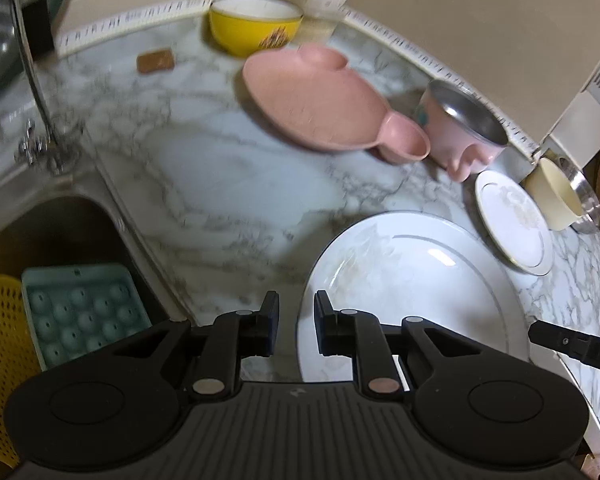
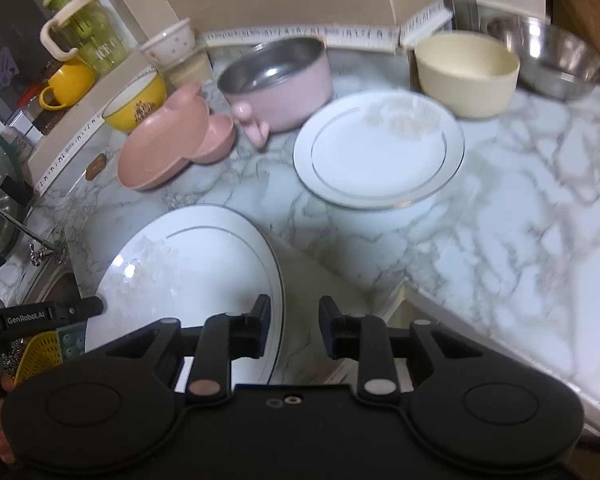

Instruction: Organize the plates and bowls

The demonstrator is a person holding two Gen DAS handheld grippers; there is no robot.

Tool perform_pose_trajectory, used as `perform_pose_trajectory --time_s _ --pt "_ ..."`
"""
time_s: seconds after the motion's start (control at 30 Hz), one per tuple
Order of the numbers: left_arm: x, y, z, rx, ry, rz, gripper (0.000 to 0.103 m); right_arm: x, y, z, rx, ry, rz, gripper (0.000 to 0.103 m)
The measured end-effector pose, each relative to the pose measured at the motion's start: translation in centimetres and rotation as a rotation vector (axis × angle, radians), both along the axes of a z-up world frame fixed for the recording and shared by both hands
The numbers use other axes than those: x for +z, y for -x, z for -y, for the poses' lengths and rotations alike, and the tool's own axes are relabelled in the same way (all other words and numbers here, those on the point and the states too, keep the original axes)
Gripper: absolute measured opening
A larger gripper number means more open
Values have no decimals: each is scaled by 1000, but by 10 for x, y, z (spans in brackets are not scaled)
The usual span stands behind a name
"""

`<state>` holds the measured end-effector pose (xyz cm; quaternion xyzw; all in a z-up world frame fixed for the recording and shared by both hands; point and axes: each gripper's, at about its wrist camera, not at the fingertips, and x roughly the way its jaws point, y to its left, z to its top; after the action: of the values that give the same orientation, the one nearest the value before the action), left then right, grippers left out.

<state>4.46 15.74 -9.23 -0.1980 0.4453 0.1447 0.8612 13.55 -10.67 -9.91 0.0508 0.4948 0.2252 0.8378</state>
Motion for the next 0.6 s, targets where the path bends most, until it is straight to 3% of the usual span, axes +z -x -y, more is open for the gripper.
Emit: perform_pose_trajectory --time_s 0.47,0.57,0.6 --pt "47 -1 48 -144 -82 135 19 41 29 7 3 73 175 41" --pt "55 -1 57 -170 -74 171 36 50 35 8 2 85 218 45" --pt "58 0 60 -175 -73 187 54 53 37 10 2 84 228 47"
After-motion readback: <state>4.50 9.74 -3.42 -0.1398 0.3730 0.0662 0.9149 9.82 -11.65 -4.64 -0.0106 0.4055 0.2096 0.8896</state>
